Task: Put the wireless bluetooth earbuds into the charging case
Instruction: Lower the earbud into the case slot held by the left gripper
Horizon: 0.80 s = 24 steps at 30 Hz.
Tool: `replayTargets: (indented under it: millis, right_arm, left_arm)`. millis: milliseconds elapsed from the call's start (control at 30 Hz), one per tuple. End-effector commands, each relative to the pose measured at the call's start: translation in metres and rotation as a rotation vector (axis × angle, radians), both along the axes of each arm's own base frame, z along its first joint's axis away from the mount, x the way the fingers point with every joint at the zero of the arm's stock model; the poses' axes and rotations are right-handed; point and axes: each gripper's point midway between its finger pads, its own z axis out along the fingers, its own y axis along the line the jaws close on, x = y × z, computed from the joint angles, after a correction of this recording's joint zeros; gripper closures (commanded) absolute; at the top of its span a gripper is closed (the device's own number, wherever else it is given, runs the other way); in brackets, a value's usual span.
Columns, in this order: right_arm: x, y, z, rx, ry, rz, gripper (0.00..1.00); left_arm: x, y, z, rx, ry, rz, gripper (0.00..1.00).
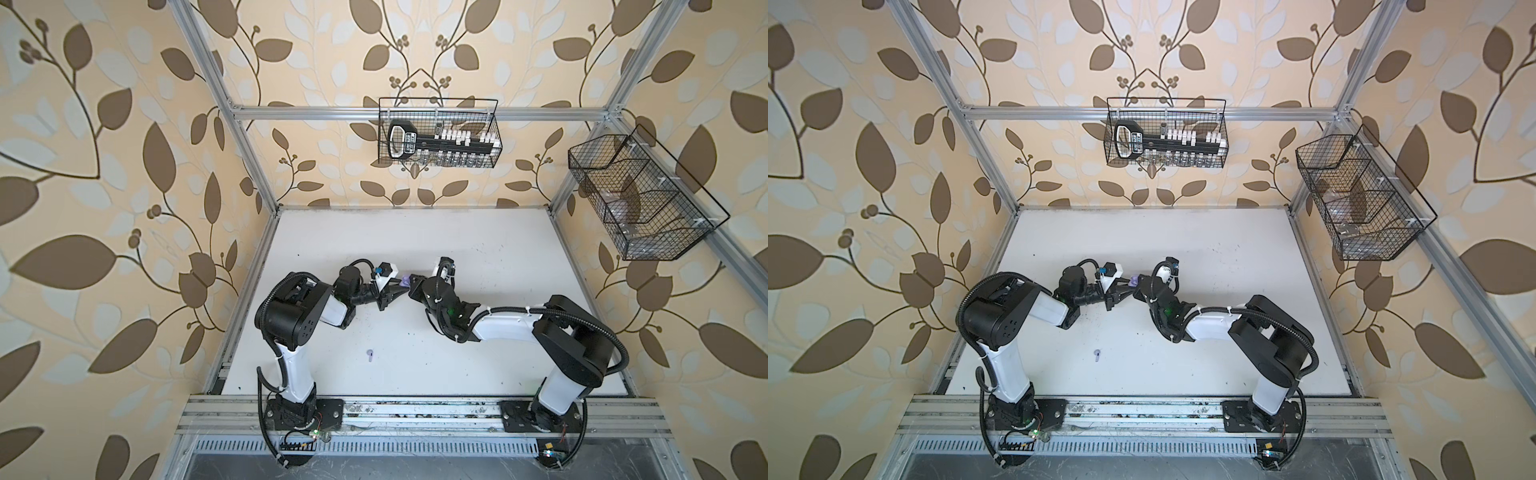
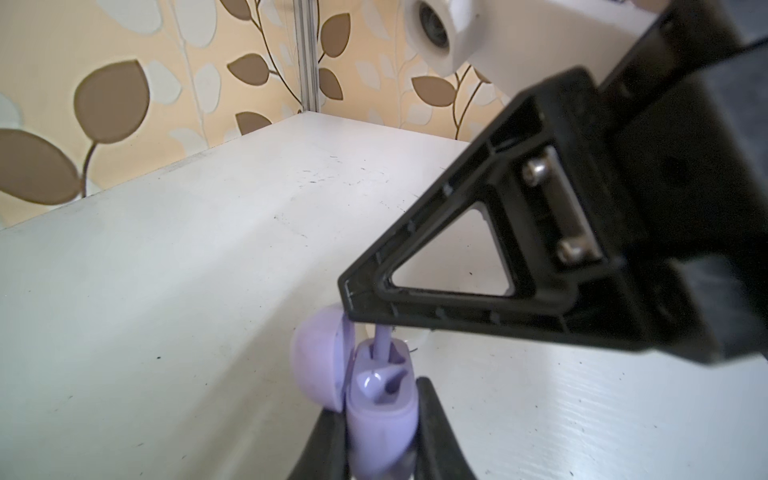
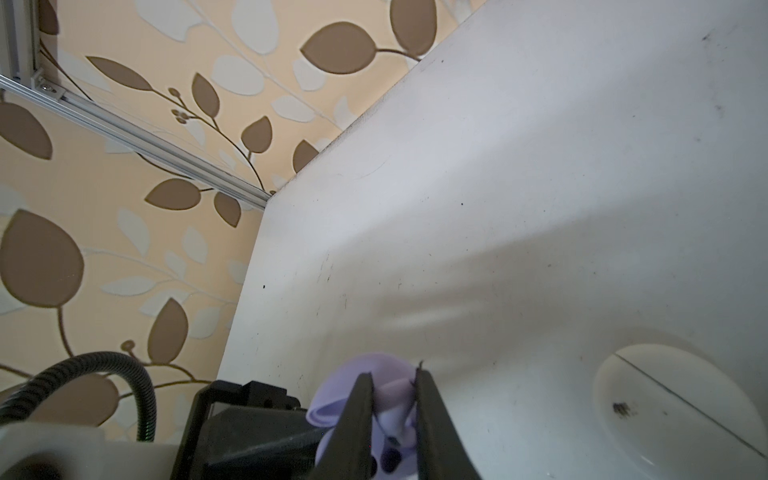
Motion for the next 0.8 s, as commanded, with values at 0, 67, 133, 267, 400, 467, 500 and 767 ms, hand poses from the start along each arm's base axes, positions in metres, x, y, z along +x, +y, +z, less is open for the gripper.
replayTargets:
  millis: [0, 67, 133, 267, 400, 467, 500, 767]
  right_arm:
    - [-0.0034, -0.0044, -0.001, 0.017, 0.016, 0.009, 0.81]
    - [-0.003, -0.0044, 0.0002, 0.023, 0.016, 0.014, 0.8]
    - [-0.003, -0.0038, 0.0006, 0.028, 0.019, 0.02, 0.8]
    - [-0.0032, -0.0035, 0.0008, 0.046, 0.022, 0.028, 0.8]
    - [-0.0031, -0.0023, 0.0021, 0.074, 0.021, 0.039, 0.8]
    - [-0.0029, -0.0018, 0.0031, 0.079, 0.021, 0.043, 0.8]
    - [-0.0026, -0.002, 0.0042, 0.081, 0.019, 0.042, 0.8]
    - [-0.0077, -0.0033, 0.0072, 0.097, 0.023, 0.054, 0.8]
  left_arm:
    - [-0.0038, -0.0035, 0.0169, -0.038, -0.072, -0.044, 0.97]
    - [-0.0035, -0.0035, 0.0176, -0.039, -0.075, -0.045, 0.97]
    - [-0.0036, -0.0035, 0.0174, -0.038, -0.074, -0.045, 0.97]
    - [-0.0039, -0.0037, 0.0179, -0.04, -0.077, -0.048, 0.97]
    - [-0.0042, -0.0038, 0.0178, -0.04, -0.076, -0.05, 0.96]
    - [-0.0046, -0.0038, 0.0176, -0.04, -0.076, -0.051, 0.96]
    - [-0.0047, -0.0038, 0.0179, -0.041, -0.078, -0.051, 0.96]
    - [-0.0051, -0.0032, 0.0182, -0.045, -0.083, -0.051, 0.93]
